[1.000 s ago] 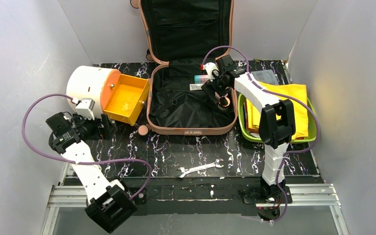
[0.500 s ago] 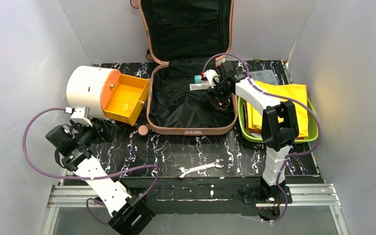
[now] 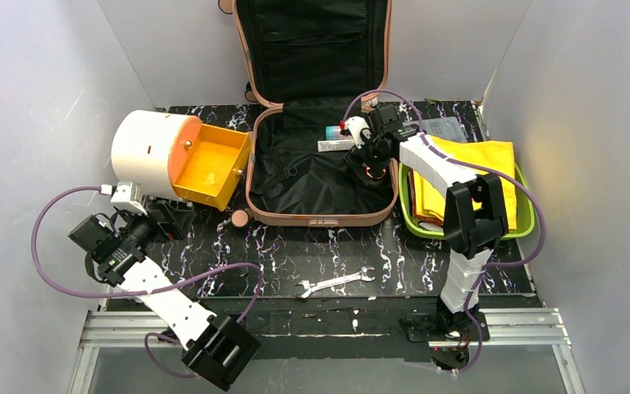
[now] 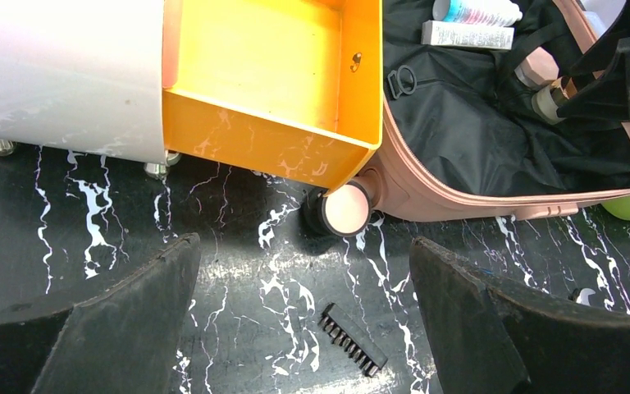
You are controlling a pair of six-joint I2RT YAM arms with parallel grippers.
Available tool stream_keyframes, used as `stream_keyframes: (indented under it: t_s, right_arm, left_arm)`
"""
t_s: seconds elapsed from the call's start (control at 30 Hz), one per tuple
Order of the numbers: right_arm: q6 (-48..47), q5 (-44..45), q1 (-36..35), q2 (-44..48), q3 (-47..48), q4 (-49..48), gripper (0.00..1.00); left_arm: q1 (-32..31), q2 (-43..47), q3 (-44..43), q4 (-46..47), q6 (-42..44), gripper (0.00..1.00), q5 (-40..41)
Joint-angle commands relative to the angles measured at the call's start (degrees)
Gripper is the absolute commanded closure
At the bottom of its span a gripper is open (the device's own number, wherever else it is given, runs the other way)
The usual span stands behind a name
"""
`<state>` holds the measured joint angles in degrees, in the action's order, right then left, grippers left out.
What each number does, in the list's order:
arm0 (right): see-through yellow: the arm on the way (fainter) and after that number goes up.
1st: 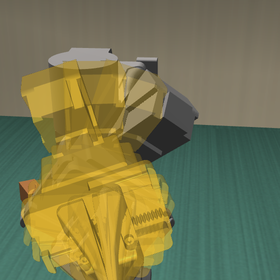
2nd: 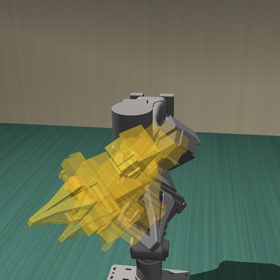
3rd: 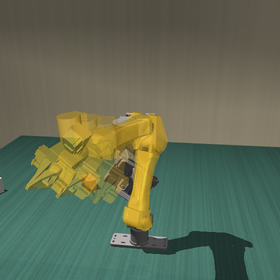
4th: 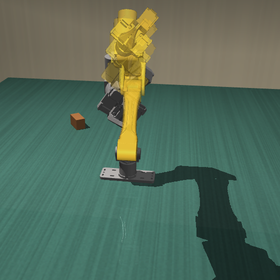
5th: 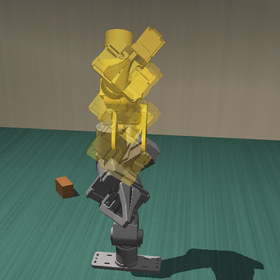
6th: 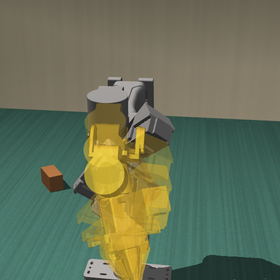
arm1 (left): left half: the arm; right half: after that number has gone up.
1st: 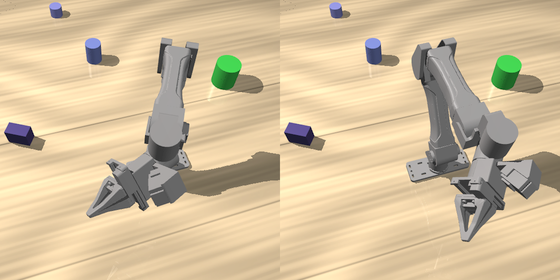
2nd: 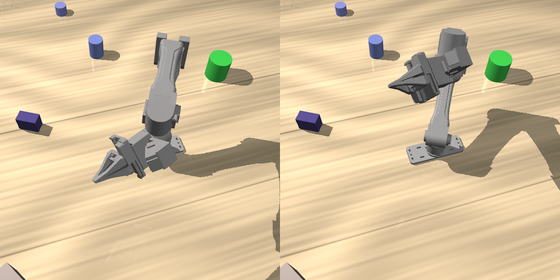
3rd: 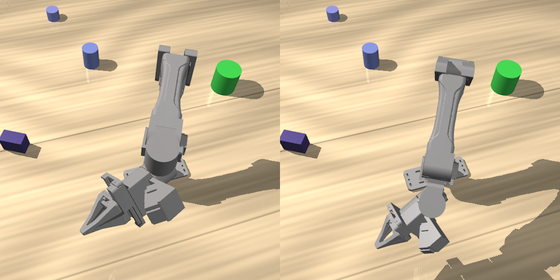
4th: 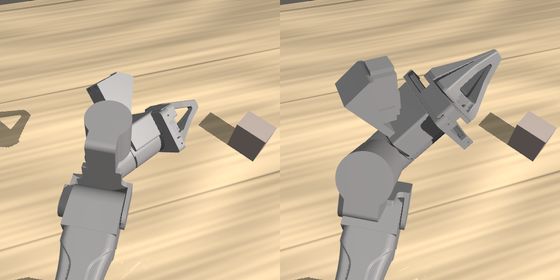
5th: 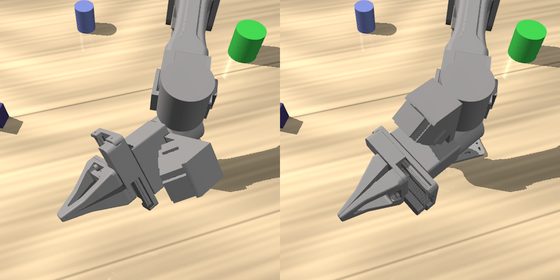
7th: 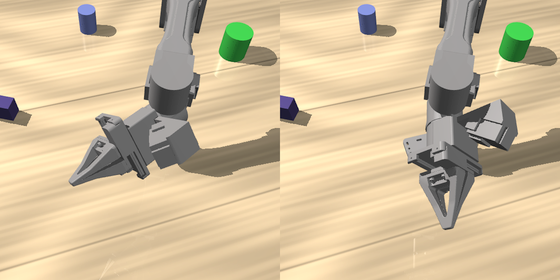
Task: Open, take out, and arrange the luggage
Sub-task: Pick up the makeup from the center of the board.
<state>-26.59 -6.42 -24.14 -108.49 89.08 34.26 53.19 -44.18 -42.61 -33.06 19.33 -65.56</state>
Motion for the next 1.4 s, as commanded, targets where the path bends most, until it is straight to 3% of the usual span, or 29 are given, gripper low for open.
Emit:
stream_keyframes:
  t_s: [0.0,0.3,0.47,0.7,0.97,1.37]
  right_arm:
    - [0.4,-1.7,2.0,0.8,0.2,-0.7,0.02]
    - [1.5,-4.4,2.4,0.8,0.3,-2.7,0.02]
    - [2.5,-2.7,1.4,-0.6,1.6,-8.6,0.01]
    - [0.8,-1.1,-0.3,-7.3,16.6,-8.9,0.02]
    - [-6.9,1.8,-0.6,-22.6,36.5,-3.5,0.02]
    - [-9.4,4.5,-0.6,-29.7,36.7,-8.4,0.02]
  left_arm:
    - [0.9,0.7,0.2,-1.0,0.5,0.02,-3.3]
    - [2.2,0.9,-0.2,-2.3,0.7,0.02,-6.3]
    - [3.8,0.6,0.2,-3.4,2.3,0.02,-8.7]
    - [4.3,-0.5,-0.2,-4.4,3.3,0.02,-10.4]
    - [4.6,0.6,-0.1,-5.6,4.7,0.02,-10.5]
    - [5.0,0.2,0.0,-5.6,5.0,0.02,-10.0]
